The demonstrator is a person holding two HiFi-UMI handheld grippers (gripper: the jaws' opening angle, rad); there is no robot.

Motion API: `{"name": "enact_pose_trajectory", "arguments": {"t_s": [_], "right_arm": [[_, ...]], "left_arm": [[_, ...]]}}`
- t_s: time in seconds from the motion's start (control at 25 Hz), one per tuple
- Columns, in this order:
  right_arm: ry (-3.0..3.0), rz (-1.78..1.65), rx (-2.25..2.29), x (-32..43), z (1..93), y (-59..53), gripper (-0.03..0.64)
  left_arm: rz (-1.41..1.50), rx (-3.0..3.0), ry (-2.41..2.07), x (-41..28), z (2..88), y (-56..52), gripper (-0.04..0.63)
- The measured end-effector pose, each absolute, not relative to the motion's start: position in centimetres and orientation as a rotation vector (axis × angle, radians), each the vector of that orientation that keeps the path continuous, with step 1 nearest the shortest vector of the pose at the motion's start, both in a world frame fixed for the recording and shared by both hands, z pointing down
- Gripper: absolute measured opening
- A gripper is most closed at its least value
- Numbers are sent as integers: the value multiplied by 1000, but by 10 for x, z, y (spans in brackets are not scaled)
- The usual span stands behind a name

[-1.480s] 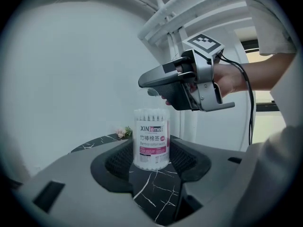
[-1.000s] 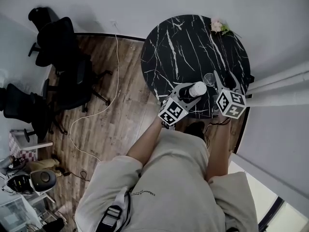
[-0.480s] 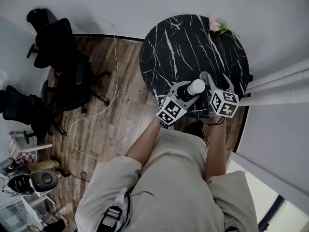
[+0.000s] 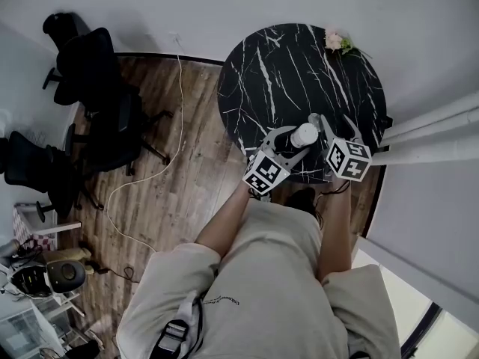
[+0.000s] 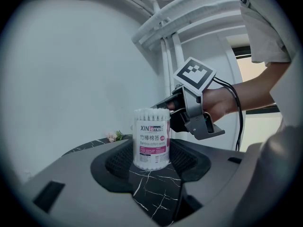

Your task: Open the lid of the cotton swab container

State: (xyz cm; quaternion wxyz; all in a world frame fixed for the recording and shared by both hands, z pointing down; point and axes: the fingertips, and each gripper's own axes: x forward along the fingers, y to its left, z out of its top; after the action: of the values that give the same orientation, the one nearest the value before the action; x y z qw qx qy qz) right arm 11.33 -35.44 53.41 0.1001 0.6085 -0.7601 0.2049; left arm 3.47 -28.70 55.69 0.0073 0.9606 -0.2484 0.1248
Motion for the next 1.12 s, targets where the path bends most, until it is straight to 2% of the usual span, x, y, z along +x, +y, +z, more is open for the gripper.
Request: {"name": "enact_pose_trajectory", "arguments": {"t_s": [0.24,0.64,1.12], "right_arm": [[-2284,580,1787,109,526,-355,275],[-2525,840,1802,106,509,-351,275],[-2492,851,1808,112,518,-341,275]], "left_arm": [[388,2987,-778,35,561,-287,245],[391,2971,-813,32,561,-293,245],[395,2930,-917,13,559,-303,245]]}}
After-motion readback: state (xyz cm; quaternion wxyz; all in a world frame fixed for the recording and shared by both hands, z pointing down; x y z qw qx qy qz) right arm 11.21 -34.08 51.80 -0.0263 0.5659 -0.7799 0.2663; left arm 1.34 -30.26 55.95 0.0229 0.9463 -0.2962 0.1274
